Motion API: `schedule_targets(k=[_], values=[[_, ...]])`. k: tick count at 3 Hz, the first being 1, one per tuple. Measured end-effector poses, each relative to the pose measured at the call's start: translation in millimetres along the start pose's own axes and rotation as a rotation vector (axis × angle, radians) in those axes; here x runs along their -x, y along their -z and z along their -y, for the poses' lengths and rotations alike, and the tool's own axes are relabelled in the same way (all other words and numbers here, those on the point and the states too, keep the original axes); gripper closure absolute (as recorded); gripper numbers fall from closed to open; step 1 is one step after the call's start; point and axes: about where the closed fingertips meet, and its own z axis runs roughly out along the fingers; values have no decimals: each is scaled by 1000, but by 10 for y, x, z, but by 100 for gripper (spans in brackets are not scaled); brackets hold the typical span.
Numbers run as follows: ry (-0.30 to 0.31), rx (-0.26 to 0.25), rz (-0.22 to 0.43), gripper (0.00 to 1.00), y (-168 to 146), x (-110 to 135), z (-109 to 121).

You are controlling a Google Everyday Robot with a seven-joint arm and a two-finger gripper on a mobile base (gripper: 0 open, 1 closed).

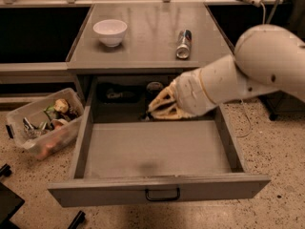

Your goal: Pick rxbar chocolate from top drawer and place on counter

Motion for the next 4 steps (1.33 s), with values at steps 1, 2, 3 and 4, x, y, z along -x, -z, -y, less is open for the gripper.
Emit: schedule_targets(k=[1, 2, 3, 4], values=[[95, -76, -9, 100, 185, -107, 658], [151, -132, -10, 100, 306, -177, 1051], [203, -177, -10, 100, 321, -308, 1425], [262, -248, -12, 100, 308, -456, 1912]])
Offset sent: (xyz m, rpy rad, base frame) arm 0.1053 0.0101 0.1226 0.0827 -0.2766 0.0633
